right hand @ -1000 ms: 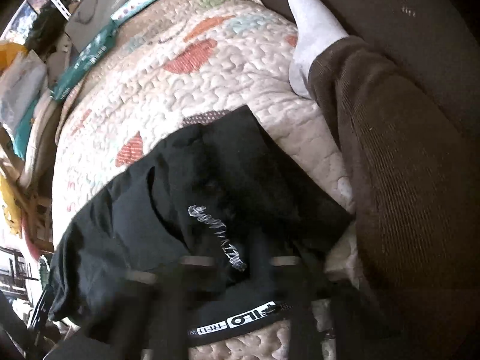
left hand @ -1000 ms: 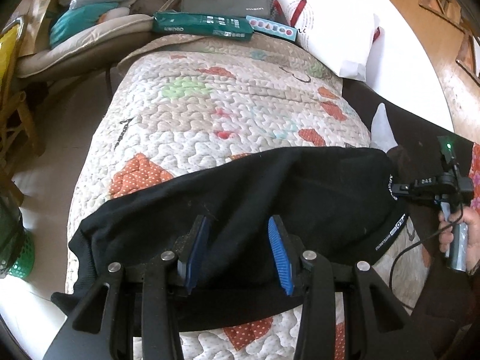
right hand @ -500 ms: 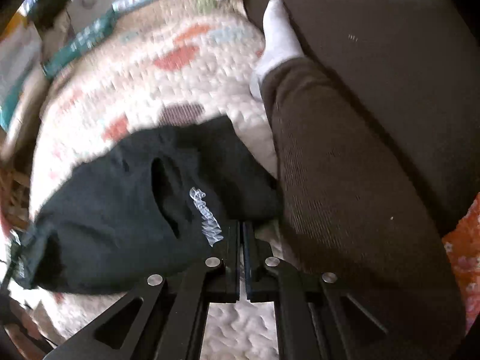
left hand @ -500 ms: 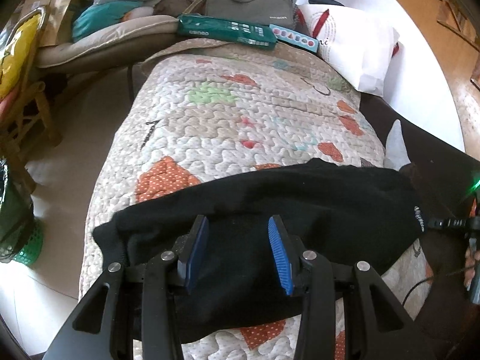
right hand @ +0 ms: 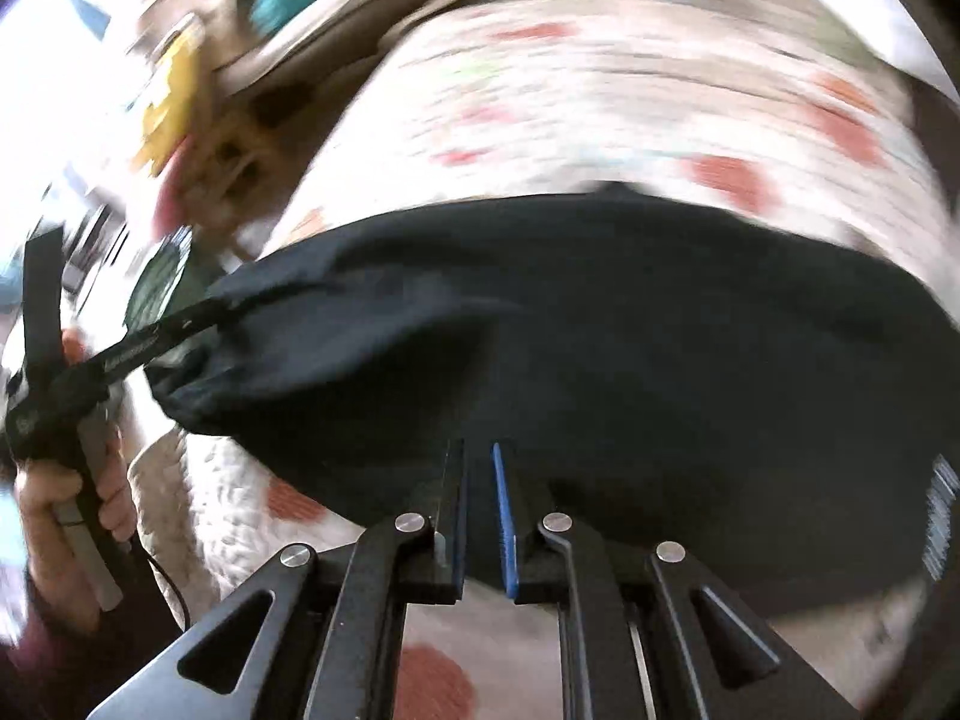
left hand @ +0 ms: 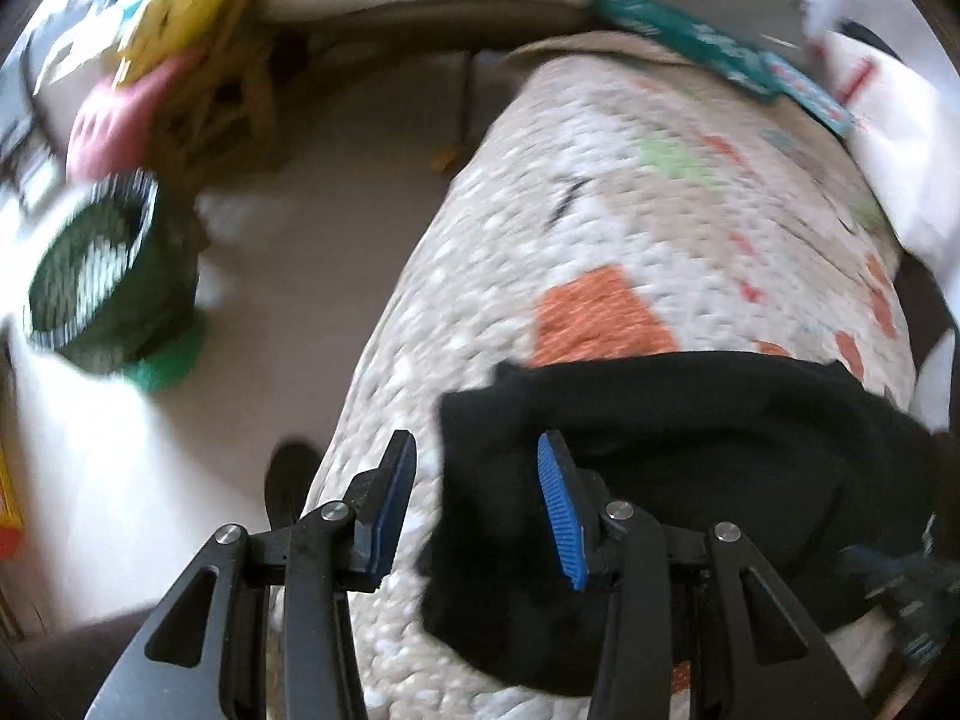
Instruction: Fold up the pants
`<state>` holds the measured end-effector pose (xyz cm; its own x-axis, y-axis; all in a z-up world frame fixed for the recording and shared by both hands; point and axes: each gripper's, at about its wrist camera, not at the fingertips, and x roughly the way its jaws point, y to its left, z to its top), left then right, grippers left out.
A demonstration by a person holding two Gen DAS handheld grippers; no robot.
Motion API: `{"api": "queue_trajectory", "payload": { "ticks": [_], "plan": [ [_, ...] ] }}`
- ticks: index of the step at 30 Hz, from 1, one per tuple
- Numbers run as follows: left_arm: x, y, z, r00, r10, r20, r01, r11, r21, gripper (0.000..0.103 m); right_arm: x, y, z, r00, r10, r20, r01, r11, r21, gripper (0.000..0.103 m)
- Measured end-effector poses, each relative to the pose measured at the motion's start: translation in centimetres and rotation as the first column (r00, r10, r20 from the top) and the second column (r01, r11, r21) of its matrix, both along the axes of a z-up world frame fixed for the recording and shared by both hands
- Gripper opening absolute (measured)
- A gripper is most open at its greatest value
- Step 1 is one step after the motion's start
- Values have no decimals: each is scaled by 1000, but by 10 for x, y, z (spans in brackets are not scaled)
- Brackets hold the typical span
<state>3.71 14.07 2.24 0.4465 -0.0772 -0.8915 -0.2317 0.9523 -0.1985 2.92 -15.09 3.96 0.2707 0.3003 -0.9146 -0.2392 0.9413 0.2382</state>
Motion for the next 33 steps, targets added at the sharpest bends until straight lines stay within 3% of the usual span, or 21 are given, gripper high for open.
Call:
{"api": "queue_trajectory", "payload": {
  "ticks": [1,4,6,8,12,14,16,17,20,25,27,29,33],
  "plan": [
    [-2,6,-2,1000,17,-10,-17,999,-28,48,3,14,-8,999,36,-20,-36,999,9,10],
    [-7,31,0,995,95,3,-94,981,-168,49,2,46,-28,988,132,-82,-131,991,14,11],
    [-9,35,7,993,113,36,-104,975,-198,49,-3,61,-23,975,211,-67,-213,976,-38,14],
    [-12,38,18,985,148,84,-130,973,-190,49,-4,67,-12,963,261,-74,-262,965,-3,13],
    [-14,49,30,970,203,134,-166,954,-250,49,6,77,7,970,243,11,-243,970,5,13],
    [-15,54,30,962,238,134,-200,948,-248,49,14,88,-5,972,233,-20,-233,972,19,13],
    [-21,63,27,954,273,124,-231,934,-272,49,20,101,-31,965,239,-106,-238,971,25,14],
    [-24,66,26,952,280,122,-238,930,-281,49,23,101,-32,967,235,-97,-233,972,28,14],
    [-39,78,19,943,317,100,-275,913,-302,49,33,103,-19,957,260,-127,-252,965,76,16],
    [-57,78,7,946,313,83,-258,883,-392,49,50,102,25,958,287,-6,-284,951,119,20],
    [-60,71,7,953,286,100,-221,882,-416,49,63,112,37,951,308,28,-309,943,127,31],
    [-59,58,11,960,248,133,-176,897,-406,50,69,125,40,939,340,53,-344,933,107,53],
    [-50,32,7,980,163,116,-119,942,-313,50,83,155,33,902,431,11,-429,893,136,55]
  ]
}}
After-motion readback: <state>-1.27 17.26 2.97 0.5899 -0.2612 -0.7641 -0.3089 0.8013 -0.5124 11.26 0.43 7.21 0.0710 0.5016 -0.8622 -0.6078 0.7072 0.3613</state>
